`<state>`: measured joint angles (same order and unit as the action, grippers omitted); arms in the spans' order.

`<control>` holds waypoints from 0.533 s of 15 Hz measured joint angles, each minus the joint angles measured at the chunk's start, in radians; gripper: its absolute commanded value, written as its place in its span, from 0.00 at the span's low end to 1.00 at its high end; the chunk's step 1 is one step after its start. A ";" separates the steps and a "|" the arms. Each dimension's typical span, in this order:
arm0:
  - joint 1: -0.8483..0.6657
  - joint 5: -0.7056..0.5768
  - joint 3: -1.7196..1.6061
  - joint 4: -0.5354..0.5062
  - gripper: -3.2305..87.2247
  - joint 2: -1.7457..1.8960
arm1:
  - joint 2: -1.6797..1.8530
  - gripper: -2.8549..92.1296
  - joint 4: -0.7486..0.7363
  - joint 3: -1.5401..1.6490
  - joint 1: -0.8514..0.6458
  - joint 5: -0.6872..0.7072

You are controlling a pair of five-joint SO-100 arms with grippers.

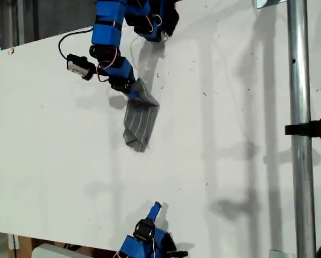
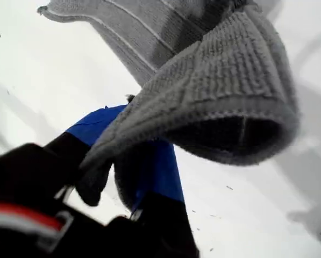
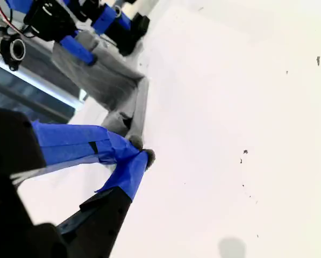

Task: Grasp corners of a towel and fold twice.

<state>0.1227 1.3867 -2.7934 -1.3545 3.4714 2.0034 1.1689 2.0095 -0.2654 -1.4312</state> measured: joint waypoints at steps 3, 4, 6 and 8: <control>0.000 0.000 0.000 0.000 0.01 0.000 | -0.288 0.03 -0.112 -0.229 -0.006 0.077; -0.002 0.000 0.000 0.000 0.01 0.002 | -0.390 0.03 -0.146 -0.307 -0.009 0.101; -0.002 0.000 0.000 0.000 0.01 0.002 | -0.545 0.03 -0.198 -0.430 -0.011 0.127; -0.002 0.000 0.000 0.000 0.01 0.002 | -0.589 0.55 -0.270 -0.453 -0.011 0.175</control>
<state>0.1212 1.3867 -2.7934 -1.3545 3.4729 1.4143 0.8989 1.5570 -0.2761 -1.2563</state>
